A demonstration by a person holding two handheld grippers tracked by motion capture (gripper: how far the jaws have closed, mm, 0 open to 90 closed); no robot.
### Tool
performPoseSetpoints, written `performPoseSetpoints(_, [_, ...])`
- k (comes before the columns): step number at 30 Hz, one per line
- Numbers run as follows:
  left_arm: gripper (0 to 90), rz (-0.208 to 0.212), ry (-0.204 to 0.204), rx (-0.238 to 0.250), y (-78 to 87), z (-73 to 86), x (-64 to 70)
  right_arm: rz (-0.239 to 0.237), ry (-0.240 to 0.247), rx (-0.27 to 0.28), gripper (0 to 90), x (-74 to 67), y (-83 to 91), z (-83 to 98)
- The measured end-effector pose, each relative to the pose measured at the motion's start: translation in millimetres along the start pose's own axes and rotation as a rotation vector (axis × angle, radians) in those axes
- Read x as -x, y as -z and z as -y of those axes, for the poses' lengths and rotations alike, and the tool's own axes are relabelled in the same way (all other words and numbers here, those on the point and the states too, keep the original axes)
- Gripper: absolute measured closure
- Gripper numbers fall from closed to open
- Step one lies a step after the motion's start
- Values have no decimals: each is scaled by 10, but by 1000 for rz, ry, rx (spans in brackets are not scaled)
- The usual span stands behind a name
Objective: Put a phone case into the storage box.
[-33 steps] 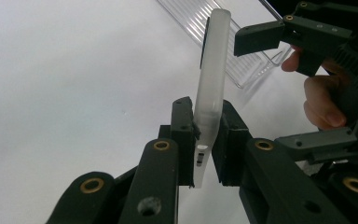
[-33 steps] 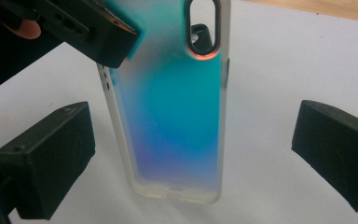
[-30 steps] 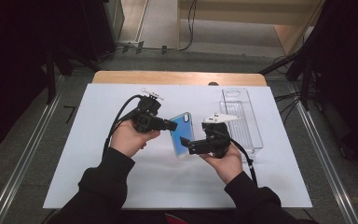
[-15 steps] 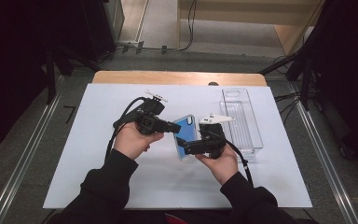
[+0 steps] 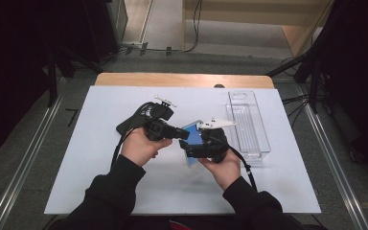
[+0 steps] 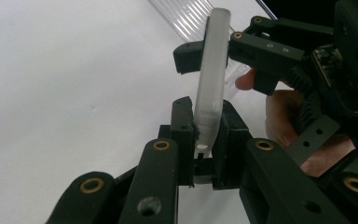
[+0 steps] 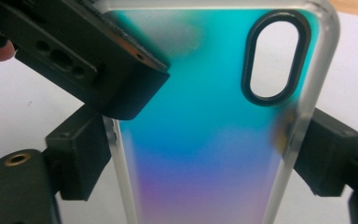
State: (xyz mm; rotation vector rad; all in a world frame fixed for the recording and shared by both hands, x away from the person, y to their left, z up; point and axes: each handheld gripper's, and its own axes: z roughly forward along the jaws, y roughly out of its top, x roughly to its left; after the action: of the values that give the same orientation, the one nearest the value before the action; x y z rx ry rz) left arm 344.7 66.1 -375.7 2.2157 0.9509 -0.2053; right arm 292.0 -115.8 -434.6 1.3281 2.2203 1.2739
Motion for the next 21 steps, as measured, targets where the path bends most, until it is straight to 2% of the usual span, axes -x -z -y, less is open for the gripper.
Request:
performPoseSetpoints(6, [789,5,-1,10,21,0,7,-1,10,3,154,-9,19,-11])
performPoseSetpoints(8, [707,24,6,31,47,-5,6,-3,13,0,155,-9,22,-14])
performPoseSetpoints(9, [707,23,9,37,70,-12,9,-3,13,0,155,-9,22,-14])
performPoseSetpoints(12, [567,28,6,42,158,-31,10,3,21,-9,155,12,6,-3])
performPoseSetpoints(13, [567,34,5,40,194,-36,3,3,21,-9,155,12,6,-3])
performPoseSetpoints(14, [496,54,-16,79,265,-26,-13,1,22,-7,154,41,4,-1])
performPoseSetpoints(16, [423,66,-27,90,296,-19,-24,0,17,-6,155,74,9,-2])
performPoseSetpoints(19, [342,108,-61,101,355,12,-71,-11,20,1,154,134,33,-7])
performPoseSetpoints(21, [342,118,-101,102,384,45,-93,-19,30,3,154,158,47,-11])
